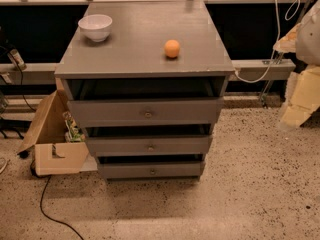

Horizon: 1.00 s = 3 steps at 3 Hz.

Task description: Open bottom drawer

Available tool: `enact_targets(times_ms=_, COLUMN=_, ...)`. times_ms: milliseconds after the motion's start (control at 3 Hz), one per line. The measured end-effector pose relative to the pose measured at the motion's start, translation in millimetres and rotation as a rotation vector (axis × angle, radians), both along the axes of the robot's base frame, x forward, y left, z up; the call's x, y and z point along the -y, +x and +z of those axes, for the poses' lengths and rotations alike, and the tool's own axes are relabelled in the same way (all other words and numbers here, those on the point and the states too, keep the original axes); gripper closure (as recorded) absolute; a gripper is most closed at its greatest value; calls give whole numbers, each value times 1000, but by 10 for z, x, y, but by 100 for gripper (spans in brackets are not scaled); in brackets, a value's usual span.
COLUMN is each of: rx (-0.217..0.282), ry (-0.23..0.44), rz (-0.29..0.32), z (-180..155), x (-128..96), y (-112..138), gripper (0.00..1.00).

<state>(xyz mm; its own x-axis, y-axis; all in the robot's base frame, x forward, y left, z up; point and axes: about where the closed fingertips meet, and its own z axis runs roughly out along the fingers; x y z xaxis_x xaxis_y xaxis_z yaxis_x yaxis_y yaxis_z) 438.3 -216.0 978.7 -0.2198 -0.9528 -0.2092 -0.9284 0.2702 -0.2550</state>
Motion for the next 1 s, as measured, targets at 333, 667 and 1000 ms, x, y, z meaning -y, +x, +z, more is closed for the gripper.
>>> enact_targets(times_ms=333, rx=0, ry=0, rz=0, z=0, x=0, y=0, gripper=0)
enact_targets(times_ms=667, rx=-3, ry=45, rz=5, z=-158, x=-7, y=8, gripper=0)
enact_targets(times_ms=1000, rx=-17, ry=146, rz=15, z=-620, x=-53, y=20, gripper=0)
